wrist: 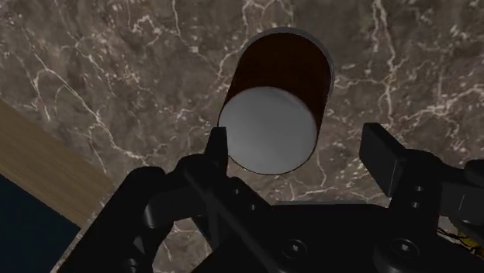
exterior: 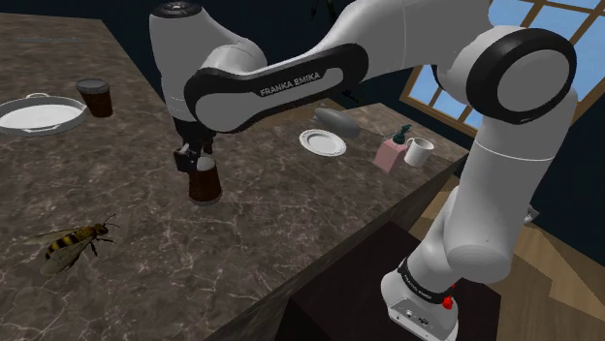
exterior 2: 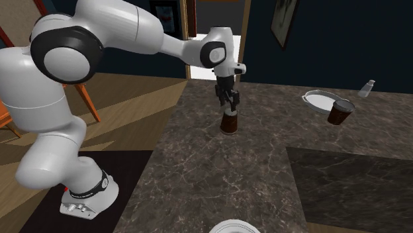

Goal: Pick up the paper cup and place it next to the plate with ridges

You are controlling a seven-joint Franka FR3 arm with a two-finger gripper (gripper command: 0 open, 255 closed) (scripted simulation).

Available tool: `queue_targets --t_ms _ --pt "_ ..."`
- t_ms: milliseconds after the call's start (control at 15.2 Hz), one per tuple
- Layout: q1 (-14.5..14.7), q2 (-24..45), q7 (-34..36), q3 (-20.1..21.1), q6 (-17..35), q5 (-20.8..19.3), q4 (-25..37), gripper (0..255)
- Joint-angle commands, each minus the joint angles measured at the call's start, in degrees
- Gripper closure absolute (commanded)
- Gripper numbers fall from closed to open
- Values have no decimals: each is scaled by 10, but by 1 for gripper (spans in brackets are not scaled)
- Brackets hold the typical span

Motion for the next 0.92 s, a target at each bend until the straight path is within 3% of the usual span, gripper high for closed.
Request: queue_targets --t_ms 0,66,528,858 --pt "-42 -6 -38 0 -14 101 -7 0" --pt "-51 -7 -45 0 -17 120 -10 0" --pt "-49 15 -38 -3 34 109 -40 0" --pt "-49 15 -38 -3 34 109 -40 0"
